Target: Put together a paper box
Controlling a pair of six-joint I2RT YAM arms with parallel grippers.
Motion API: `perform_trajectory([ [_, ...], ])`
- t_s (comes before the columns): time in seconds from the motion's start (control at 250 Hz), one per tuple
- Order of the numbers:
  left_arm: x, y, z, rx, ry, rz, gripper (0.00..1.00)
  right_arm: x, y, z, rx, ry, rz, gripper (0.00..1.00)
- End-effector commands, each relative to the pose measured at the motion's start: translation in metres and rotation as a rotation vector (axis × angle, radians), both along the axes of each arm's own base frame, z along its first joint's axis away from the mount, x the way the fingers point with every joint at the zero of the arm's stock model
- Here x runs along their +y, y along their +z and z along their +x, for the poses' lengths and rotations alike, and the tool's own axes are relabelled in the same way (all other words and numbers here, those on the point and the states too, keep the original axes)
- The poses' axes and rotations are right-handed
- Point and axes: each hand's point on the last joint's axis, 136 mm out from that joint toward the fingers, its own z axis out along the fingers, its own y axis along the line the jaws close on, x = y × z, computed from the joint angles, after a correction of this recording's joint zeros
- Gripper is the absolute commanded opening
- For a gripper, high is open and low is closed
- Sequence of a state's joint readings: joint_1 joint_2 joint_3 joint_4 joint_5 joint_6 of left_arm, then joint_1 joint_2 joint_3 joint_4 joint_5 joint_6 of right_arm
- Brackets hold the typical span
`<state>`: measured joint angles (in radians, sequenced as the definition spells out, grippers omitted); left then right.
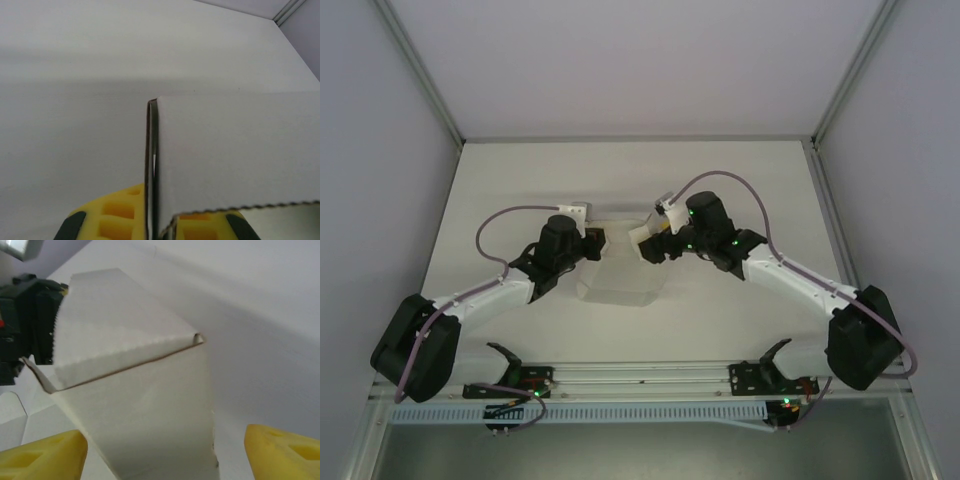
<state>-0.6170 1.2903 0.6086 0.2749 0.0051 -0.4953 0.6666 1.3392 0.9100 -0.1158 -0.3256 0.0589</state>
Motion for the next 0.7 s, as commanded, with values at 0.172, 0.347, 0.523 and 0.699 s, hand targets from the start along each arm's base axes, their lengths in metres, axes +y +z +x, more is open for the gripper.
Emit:
perform_trajectory([
  [0.172,-0.016,0.030,0.004,-0.049,-0.034,-0.080,0.00,-0.010,0.003,0.042,-0.198,-0.234,-0.185,0.36],
  [0.347,-0.002,0.007,0.018,0.025,0.203,0.078,0.00,-0.068,0.006,0.081,-0.378,-0.756,-0.435,0.07],
  [0.523,0.047,-0.029,0.021,0.181,0.503,0.275,0.00,-0.125,-0.002,0.094,-0.463,-1.052,-0.748,0.05],
  [0.699,0.108,-0.064,0.010,0.346,0.694,0.371,0.00,-0.159,0.001,0.095,-0.468,-1.132,-0.757,0.04],
])
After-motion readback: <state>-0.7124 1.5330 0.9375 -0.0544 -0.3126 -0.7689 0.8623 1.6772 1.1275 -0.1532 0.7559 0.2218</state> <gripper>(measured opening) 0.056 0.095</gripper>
